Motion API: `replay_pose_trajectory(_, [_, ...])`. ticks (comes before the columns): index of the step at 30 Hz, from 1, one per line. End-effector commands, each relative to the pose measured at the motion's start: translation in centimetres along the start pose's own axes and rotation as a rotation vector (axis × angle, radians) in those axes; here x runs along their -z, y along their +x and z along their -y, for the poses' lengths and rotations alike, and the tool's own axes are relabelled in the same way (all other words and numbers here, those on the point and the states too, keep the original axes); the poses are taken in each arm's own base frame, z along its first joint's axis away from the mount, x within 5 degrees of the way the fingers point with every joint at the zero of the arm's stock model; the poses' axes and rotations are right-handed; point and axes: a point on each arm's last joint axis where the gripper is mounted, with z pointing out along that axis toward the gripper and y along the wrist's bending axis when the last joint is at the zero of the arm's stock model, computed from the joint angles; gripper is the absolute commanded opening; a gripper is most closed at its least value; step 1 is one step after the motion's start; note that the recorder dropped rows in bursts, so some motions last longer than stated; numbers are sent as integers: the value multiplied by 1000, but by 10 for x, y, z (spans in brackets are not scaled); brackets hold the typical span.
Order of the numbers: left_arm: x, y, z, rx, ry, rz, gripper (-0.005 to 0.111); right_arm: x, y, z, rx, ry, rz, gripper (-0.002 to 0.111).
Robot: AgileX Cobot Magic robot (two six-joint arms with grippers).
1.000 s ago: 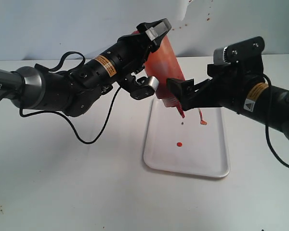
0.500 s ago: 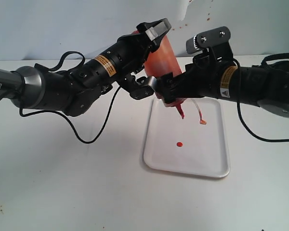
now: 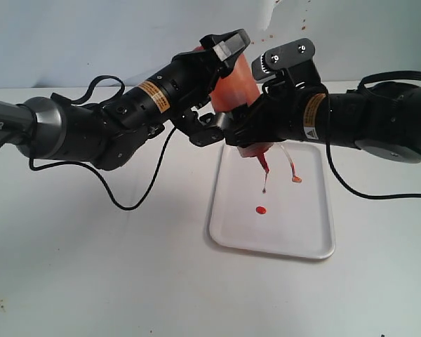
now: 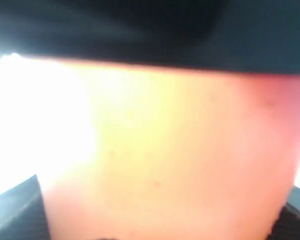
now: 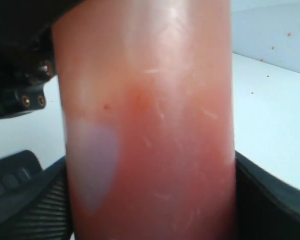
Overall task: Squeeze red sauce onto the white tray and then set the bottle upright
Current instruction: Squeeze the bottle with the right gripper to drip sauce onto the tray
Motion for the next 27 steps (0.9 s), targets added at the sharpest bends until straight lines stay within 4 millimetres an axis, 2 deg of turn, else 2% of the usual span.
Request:
replay_pose_trajectory(1, [-2,9,-10,34,-56,-61,0,-1,0,0,7,4,-6,1])
replay_pose_trajectory(15, [-2,9,-10,35,-55,-62,0,-1,-2,-1,9,-14,11,1])
replay_pose_trajectory(18, [-2,9,-10,35,-55,-62,0,-1,-2,-2,9,-15,13,7])
replay_pose_trajectory(21, [-2,9,-10,35,-55,-62,0,-1,-2,-2,9,-15,13,27])
replay_pose_trajectory(22, [-2,9,-10,35,-55,-62,0,-1,-2,-2,9,-15,13,40])
replay_pose_trajectory(26, [-2,9,-10,35,-55,-62,0,-1,-2,-2,31,-20,7,102])
replay_pose_trajectory(27, [-2,9,-10,35,-55,-62,0,-1,-1,-3,68,-29,-1,105])
